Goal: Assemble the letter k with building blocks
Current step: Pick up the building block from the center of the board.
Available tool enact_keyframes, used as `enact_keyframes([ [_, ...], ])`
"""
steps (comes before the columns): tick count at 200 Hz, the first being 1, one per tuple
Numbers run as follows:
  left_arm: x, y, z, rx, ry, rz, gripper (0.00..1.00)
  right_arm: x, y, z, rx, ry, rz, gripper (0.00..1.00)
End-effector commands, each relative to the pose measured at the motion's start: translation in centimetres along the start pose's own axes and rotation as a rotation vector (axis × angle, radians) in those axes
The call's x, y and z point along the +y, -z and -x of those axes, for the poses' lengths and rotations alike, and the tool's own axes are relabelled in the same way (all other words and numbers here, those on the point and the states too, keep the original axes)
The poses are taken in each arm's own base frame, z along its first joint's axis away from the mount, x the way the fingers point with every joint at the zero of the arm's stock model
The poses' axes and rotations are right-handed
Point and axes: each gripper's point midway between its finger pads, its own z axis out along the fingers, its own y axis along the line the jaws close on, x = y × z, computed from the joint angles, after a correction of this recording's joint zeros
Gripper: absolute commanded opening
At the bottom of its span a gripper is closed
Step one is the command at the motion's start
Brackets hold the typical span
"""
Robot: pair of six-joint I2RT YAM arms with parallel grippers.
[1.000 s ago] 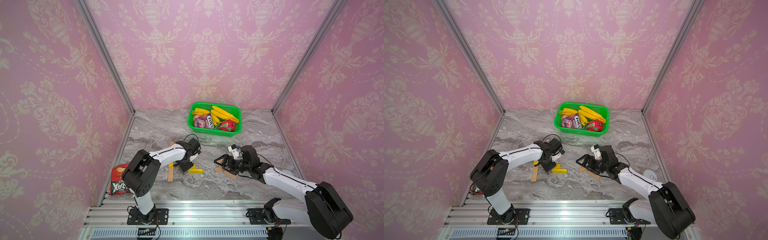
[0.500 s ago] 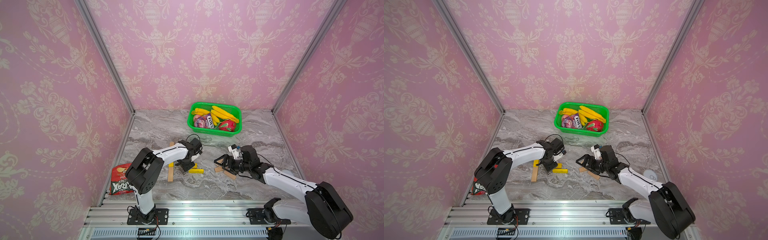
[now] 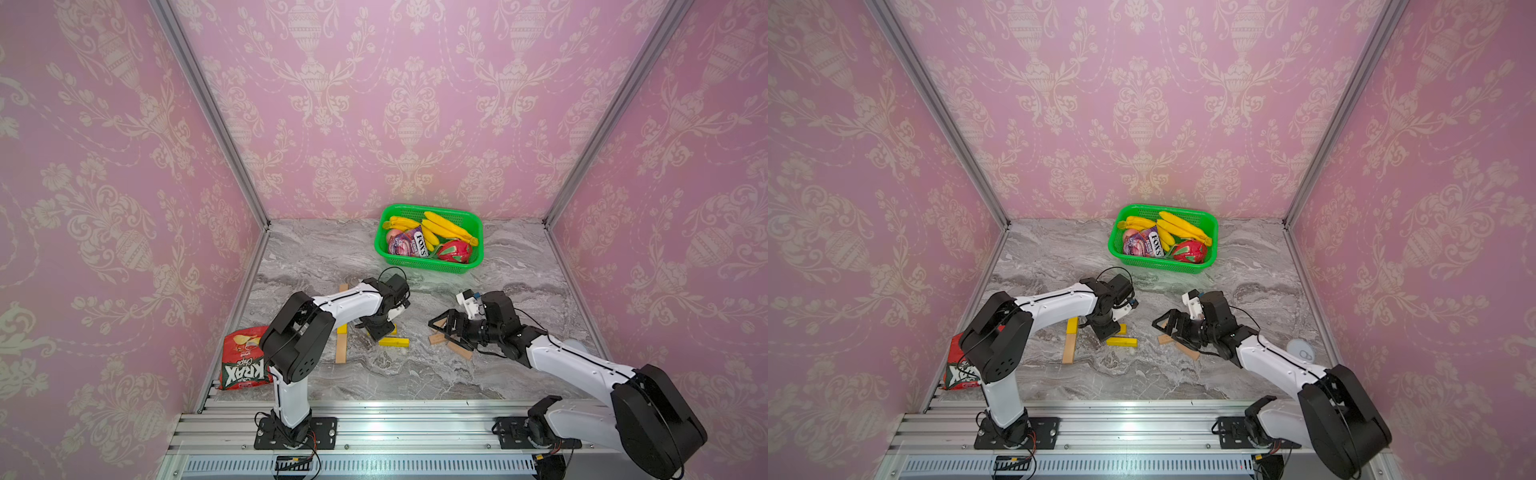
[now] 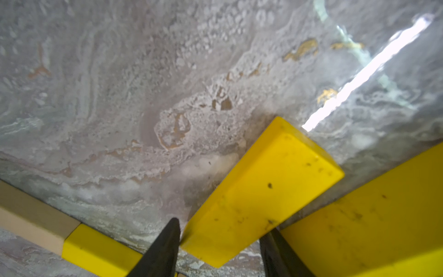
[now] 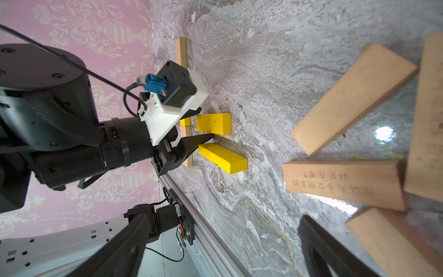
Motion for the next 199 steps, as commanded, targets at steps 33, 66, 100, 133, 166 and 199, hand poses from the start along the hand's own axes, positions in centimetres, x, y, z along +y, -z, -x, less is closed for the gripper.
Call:
enact_keyframes([
  [33,-1.2,-0.6,0.0,0.008,-0.033,-0.055,0.49,0.5,0.1,0.6,-0.005,0.023,-0.004,1.0],
  [66,-2.0,-1.3,-0.3,0.032,-0.026,-0.096,0.4,-0.1,0.7,0.3,-0.029,0.014,-0.022,1.0],
  [100,-2.3,-1.7,-0.8,0.039,-0.008,-0.103,0.22,-0.5,0.7,-0.1,-0.021,0.003,-0.028,1.0],
  [133,-1.9,-2.0,-0.8,0.045,0.0,-0.081,0.16,-0.1,0.9,0.2,-0.028,0.014,-0.03,1.0],
  [166,-1.7,-1.4,-0.4,0.005,0.041,-0.102,0.16,-0.2,1.0,0.2,-0.03,0.01,-0.037,1.0],
  [199,-0.4,-0.2,0.4,-0.062,0.113,-0.129,0.17,0.0,1.2,0.2,-0.036,0.013,-0.041,1.0],
])
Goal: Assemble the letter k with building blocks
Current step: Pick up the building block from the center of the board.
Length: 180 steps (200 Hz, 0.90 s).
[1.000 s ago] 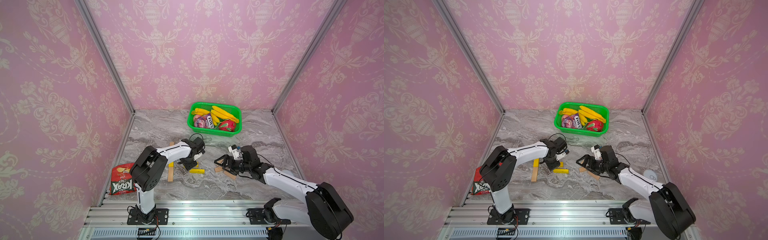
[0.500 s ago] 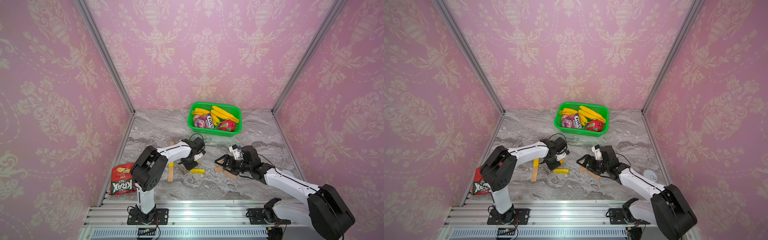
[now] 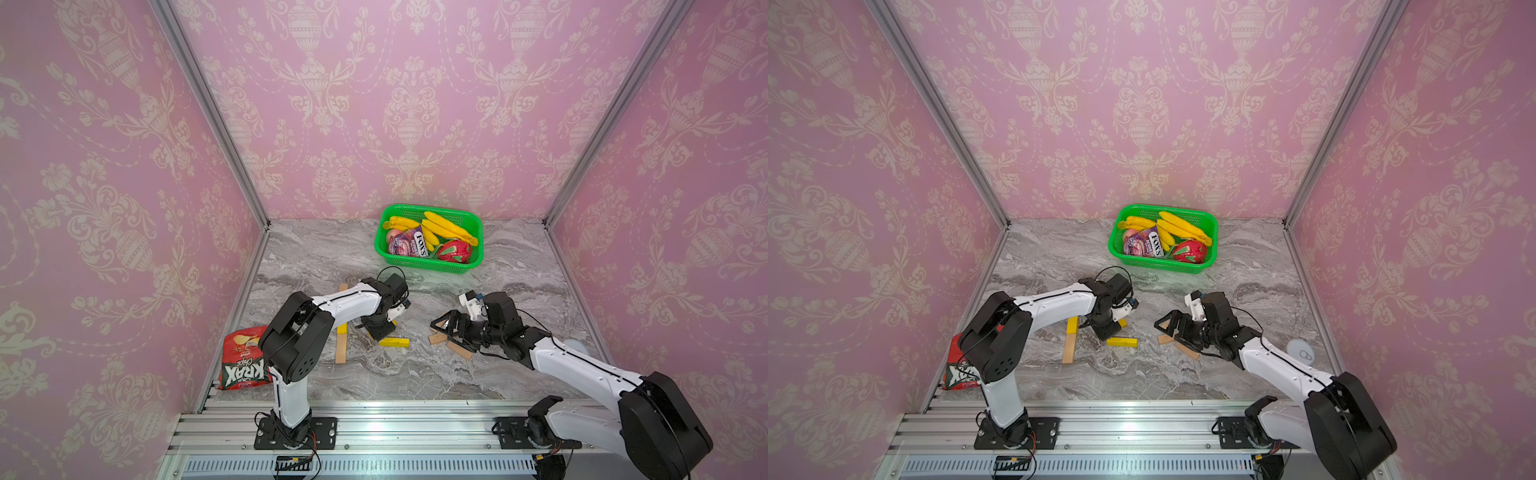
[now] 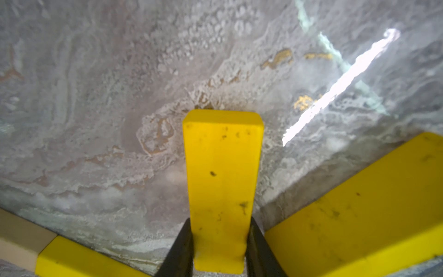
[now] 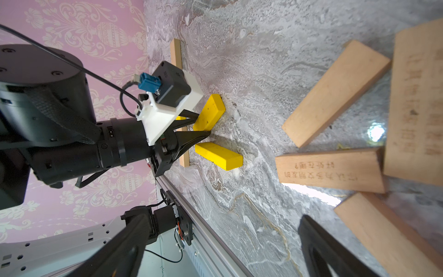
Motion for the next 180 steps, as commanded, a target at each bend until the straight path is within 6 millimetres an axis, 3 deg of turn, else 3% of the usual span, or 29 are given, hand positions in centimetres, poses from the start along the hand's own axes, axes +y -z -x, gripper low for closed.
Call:
enact_keyframes([
  [1,0.3,-0.1,0.2,-0.038,0.074,-0.048,0.17,0.3,0.6,0.5,-0.027,0.026,-0.009,1.0],
  [56,2.2,1.6,0.8,-0.104,0.153,-0.034,0.16,0.7,0.7,0.8,-0.044,0.03,0.001,1.0],
  [109,3.5,2.3,0.7,-0.106,0.182,0.005,0.16,2.8,0.1,1.7,-0.037,0.062,0.024,1.0],
  [180,5.4,3.2,-0.1,-0.073,0.161,0.05,0.17,5.4,-2.8,1.9,-0.005,0.094,0.062,1.0],
])
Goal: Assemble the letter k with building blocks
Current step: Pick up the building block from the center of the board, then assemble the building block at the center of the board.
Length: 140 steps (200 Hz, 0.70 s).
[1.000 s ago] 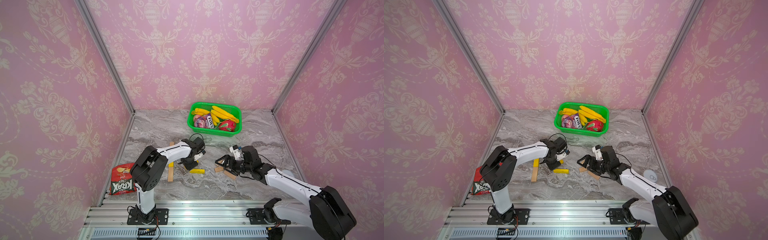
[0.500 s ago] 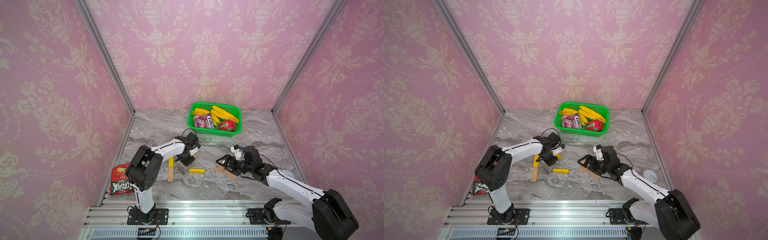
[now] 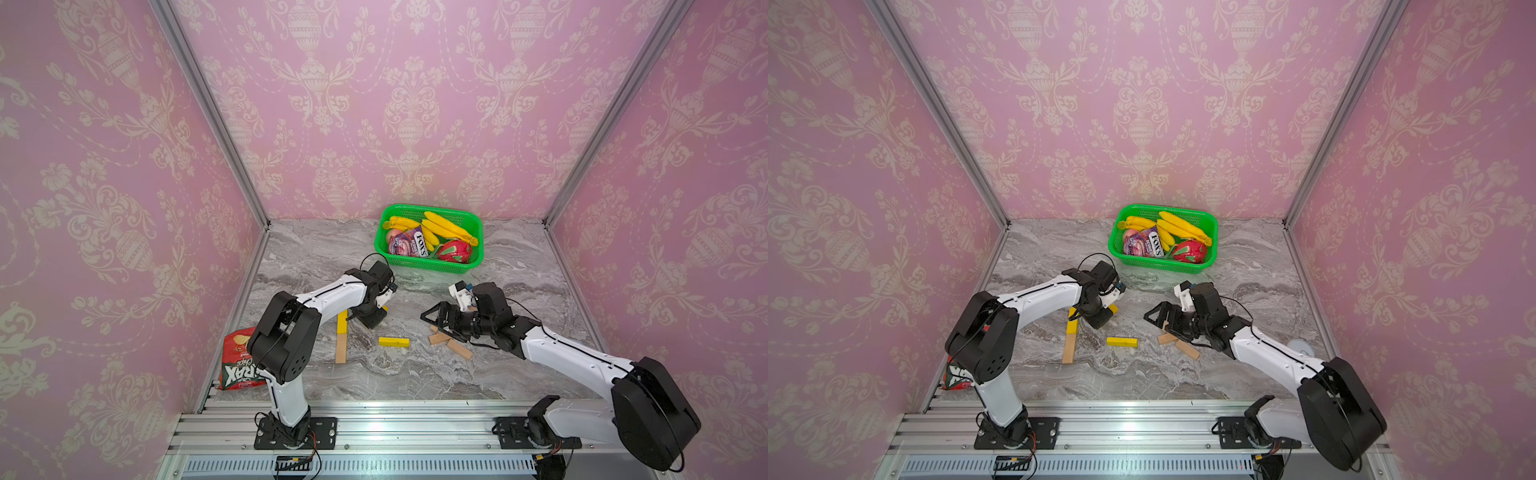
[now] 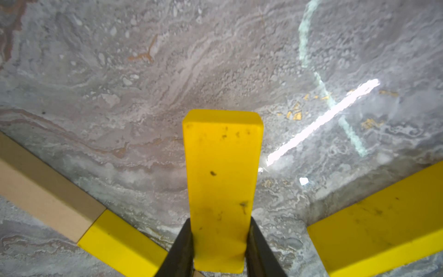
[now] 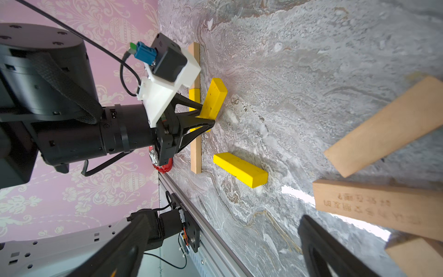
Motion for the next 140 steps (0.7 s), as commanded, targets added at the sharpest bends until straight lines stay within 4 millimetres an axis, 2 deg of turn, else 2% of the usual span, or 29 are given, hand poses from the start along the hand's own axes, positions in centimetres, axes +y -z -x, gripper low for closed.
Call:
enact_keyframes([
  [1,1.4,1.6,0.1,-0.012,-0.007,0.035,0.17,1.8,-0.9,0.9,-0.016,0.032,0.035,1.0],
  [81,3.3,1.2,0.2,-0.033,-0.016,0.033,0.18,4.4,-3.4,0.9,0.01,0.062,0.083,1.0],
  [140,4.1,1.1,0.6,-0.032,-0.065,0.046,0.2,3.8,-3.8,0.6,0.021,0.057,0.074,1.0],
])
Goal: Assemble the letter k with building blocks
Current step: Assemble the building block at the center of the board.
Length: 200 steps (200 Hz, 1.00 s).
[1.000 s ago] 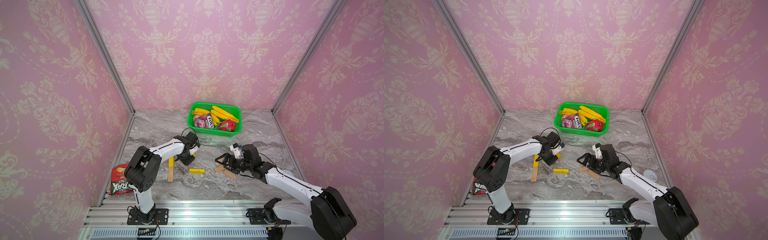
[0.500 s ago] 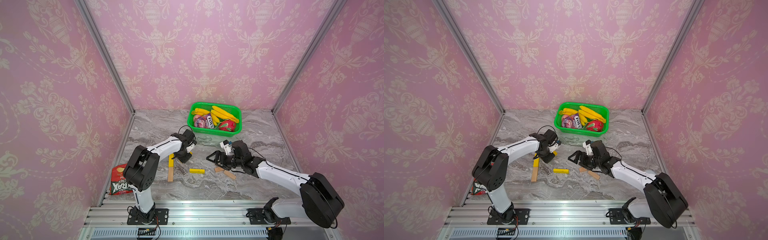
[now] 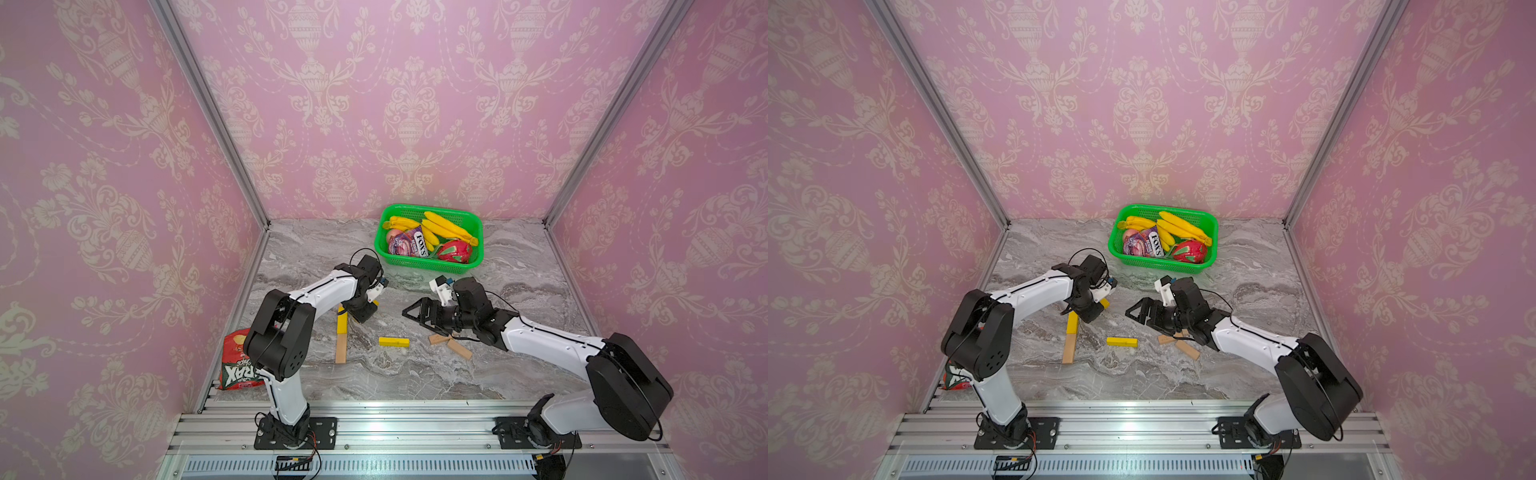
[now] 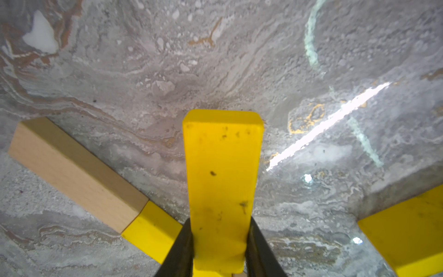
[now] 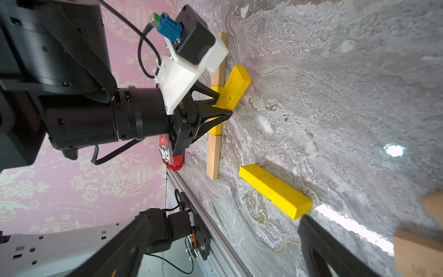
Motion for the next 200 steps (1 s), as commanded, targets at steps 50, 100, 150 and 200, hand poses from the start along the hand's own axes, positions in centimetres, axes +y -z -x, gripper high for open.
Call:
enact_keyframes([
  [50,1.2,0.4,1.0,-0.01,-0.094,0.033,0.2,0.4,-0.7,0.4,-0.002,0.004,0.009,1.0],
  [100,1.5,0.0,0.7,0.023,-0.129,0.044,0.2,0.4,-0.8,0.3,0.012,0.004,0.006,1.0],
  [150,1.7,0.0,0.7,0.025,-0.145,0.049,0.21,0.4,-0.7,0.2,0.019,0.007,0.001,1.0],
  [200,2.0,-0.6,0.3,0.042,-0.163,0.063,0.21,0.2,-0.5,0.1,0.016,0.001,-0.007,1.0],
])
